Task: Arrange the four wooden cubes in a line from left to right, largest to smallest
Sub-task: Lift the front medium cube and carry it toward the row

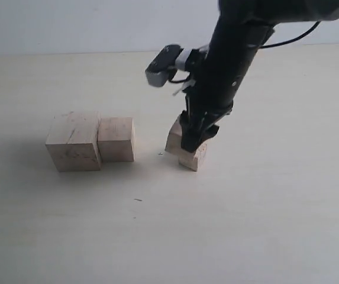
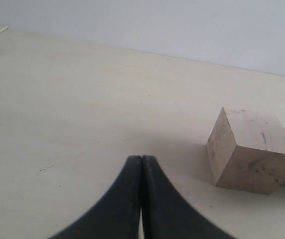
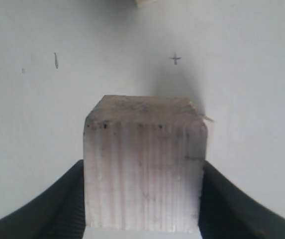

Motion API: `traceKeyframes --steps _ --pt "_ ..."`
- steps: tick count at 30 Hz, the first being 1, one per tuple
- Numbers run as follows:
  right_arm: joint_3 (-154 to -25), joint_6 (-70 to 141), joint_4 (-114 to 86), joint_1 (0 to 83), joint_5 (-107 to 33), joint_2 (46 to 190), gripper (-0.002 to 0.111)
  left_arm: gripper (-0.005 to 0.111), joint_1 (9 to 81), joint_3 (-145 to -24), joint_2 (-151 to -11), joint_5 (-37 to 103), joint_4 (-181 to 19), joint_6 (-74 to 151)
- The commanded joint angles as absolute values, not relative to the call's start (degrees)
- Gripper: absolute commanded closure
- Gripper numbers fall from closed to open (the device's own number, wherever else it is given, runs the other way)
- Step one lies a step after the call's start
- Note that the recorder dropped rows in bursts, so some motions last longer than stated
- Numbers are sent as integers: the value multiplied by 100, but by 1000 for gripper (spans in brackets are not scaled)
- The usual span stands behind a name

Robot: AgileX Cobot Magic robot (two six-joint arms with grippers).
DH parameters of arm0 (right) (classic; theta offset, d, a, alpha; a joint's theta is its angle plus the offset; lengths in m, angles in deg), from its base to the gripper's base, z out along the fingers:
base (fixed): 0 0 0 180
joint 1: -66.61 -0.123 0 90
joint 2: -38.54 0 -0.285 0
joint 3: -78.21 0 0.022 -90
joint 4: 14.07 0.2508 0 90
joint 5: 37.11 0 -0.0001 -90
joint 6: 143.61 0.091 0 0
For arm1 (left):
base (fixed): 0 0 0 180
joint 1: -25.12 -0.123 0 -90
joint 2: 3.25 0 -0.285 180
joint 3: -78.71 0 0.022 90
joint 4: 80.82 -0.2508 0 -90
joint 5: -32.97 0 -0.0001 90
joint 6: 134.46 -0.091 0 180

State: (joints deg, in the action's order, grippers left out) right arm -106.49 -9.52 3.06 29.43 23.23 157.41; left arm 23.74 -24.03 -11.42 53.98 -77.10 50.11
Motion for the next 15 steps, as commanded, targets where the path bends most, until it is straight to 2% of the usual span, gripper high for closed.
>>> traceKeyframes --steps 1,5,15 --pt "-10972 -1753 712 3244 1948 15509 108 107 2410 -2408 -1103 5356 -7717 5030" --pt "-11604 -1909 774 3231 1803 15879 108 107 2410 -2408 -1103 5356 -7717 5030" --pt "-13023 -2653 653 3194 2857 17204 108 107 2410 -2408 -1103 5356 -7717 5030"
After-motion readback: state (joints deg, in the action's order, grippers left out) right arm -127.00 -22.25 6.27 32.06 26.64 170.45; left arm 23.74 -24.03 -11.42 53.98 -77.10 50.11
